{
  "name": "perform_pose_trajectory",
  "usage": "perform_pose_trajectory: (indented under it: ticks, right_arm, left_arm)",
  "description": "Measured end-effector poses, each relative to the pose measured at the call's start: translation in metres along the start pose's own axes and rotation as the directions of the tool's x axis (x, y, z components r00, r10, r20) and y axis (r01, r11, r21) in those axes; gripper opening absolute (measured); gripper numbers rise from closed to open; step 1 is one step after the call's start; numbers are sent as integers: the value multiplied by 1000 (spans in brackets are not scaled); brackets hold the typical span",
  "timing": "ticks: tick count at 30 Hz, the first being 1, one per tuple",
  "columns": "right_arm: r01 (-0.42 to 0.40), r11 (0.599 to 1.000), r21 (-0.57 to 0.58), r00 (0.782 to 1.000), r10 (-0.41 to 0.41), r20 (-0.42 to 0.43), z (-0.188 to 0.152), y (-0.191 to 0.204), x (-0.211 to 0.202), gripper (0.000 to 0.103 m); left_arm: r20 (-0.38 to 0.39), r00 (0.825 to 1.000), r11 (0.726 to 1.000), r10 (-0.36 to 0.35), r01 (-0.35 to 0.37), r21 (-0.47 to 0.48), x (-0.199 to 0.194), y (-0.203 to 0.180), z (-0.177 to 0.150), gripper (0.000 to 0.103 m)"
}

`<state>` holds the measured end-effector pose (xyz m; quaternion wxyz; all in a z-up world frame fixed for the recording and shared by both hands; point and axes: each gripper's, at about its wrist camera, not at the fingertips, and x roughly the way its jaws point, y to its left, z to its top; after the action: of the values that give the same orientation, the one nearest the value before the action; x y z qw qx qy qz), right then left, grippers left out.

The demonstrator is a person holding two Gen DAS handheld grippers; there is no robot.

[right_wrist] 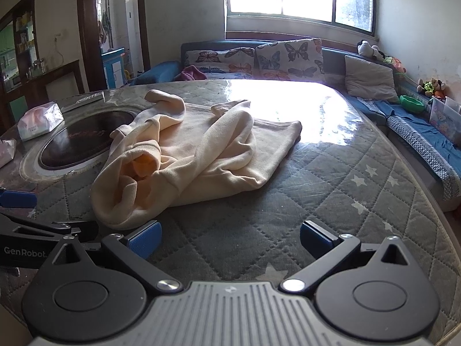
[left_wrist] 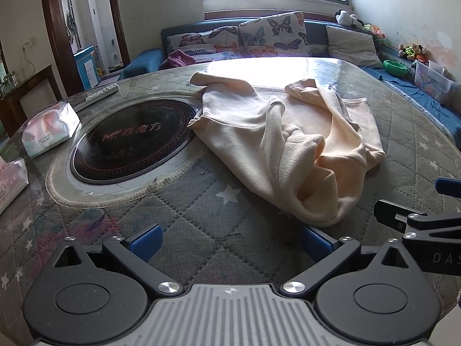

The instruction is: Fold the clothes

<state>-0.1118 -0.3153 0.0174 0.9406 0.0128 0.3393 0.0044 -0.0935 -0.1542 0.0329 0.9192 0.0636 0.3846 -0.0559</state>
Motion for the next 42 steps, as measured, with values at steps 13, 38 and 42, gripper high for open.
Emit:
perform_pose_trajectory:
  ticks: [13, 38, 42]
  right_arm:
    - [-20, 1000, 1, 1000, 20, 3, 9, 0, 4, 103]
    - [-24, 997, -78, 998, 29, 64, 59, -16, 26, 101]
    - [-33, 997, -63, 998, 37, 53, 75, -26, 41, 96]
  left_arm:
    - [2, 1000, 1000, 9, -9, 2, 1, 1, 10, 103]
    - [143, 984, 994, -104, 97, 51, 13, 6, 86, 102]
    - [143, 979, 987, -146, 134, 93, 31, -4, 104, 98]
